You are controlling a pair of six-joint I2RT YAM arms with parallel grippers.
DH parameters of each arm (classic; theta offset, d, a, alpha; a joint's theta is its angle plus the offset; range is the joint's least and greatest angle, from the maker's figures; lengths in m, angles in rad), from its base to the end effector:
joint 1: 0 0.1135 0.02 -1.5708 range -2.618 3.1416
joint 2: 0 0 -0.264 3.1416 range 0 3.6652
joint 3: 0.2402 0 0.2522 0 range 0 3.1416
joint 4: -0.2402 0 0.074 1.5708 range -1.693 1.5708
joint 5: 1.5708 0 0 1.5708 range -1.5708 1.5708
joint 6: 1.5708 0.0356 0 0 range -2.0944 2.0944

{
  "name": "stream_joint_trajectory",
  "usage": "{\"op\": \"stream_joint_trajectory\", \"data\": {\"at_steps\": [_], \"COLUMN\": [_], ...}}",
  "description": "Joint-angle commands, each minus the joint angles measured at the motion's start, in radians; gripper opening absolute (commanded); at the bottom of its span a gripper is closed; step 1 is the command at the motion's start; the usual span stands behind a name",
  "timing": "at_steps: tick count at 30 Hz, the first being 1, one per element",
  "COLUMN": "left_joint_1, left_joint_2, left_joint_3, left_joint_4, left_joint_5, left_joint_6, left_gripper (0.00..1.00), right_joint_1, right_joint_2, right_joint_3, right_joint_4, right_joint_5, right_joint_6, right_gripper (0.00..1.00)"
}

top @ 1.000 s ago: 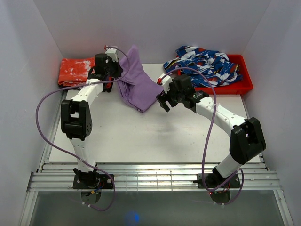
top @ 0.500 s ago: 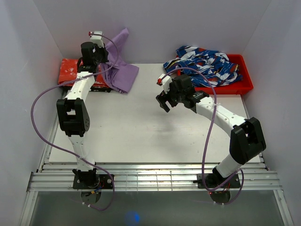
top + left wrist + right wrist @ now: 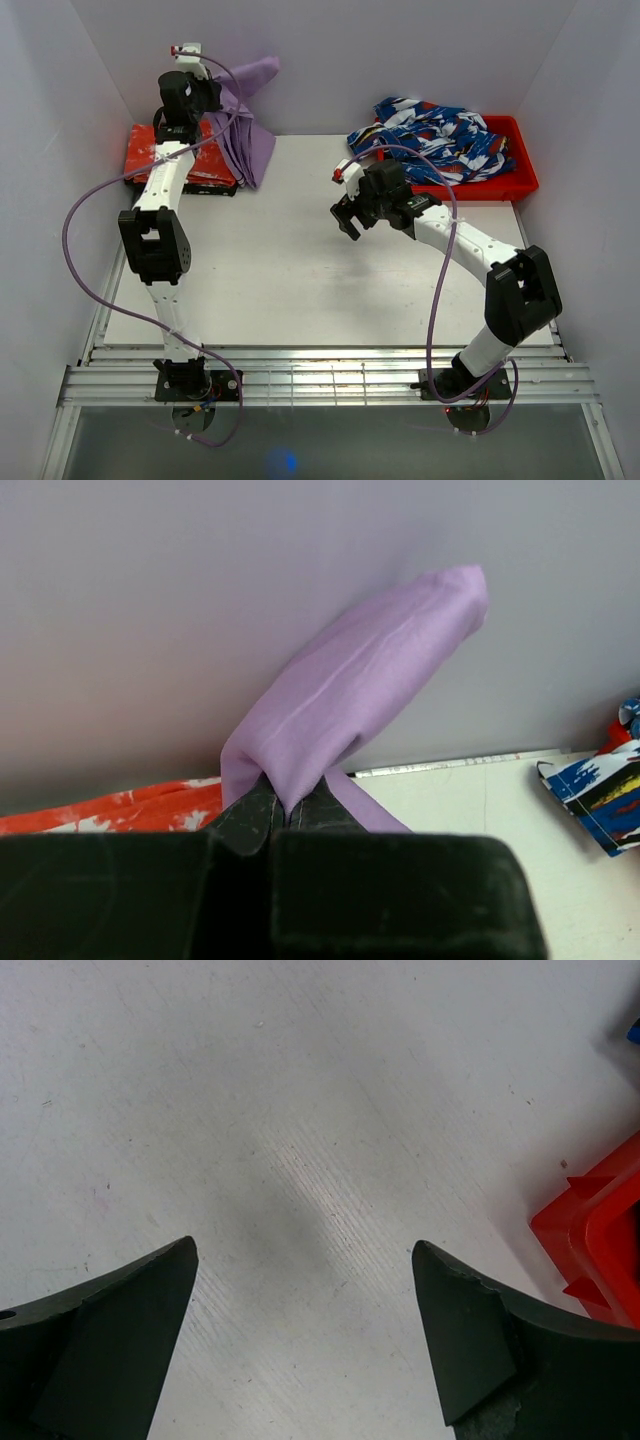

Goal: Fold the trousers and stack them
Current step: Neatly place the folded trousers to the corner

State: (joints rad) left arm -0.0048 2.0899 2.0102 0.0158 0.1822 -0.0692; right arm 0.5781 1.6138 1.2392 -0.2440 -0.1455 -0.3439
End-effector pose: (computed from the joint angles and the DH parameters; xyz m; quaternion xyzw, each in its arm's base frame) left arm 0.5087 -0.0089 0.3761 0.0388 0.7279 -0.0915 0.6784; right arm 0.3073 0.2066 0.2801 -0.4242 0.7791 0.1176 0.4464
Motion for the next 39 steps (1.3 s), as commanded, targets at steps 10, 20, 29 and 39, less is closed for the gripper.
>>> {"op": "stream_joint_trajectory", "data": {"at_steps": [10, 20, 29, 39], "left_joint_1": [0.060, 0.153, 0.256, 0.382], "left_joint_2": [-0.030, -0.056, -0.065, 0.024], "left_joint_3": [0.111, 0.044, -0.100, -0.211], "left_joint_4": [0.076, 0.108, 0.147, 0.211], "left_joint_5": [-0.062, -0.073, -0.110, -0.231], "left_joint_6": [-0.069, -0.110, -0.130, -0.184], "left_gripper": [0.00, 0.00, 0.00, 0.00], "right_joint_1": [-0.003, -0.003, -0.003, -0.003], "right_joint_2": [-0.002, 0.014, 0.037, 0.081], "right_joint_3": [0.009, 0.026, 0.042, 0.088], "right_joint_4": [0.002, -0.009, -0.028, -0.072], "right_joint_5": [-0.020, -0.023, -0.028, -0.028], "right_joint_6": [0.003, 0.005, 0.008, 0.002], "right_gripper": [0.95, 0.96, 0.97, 0.98]}}
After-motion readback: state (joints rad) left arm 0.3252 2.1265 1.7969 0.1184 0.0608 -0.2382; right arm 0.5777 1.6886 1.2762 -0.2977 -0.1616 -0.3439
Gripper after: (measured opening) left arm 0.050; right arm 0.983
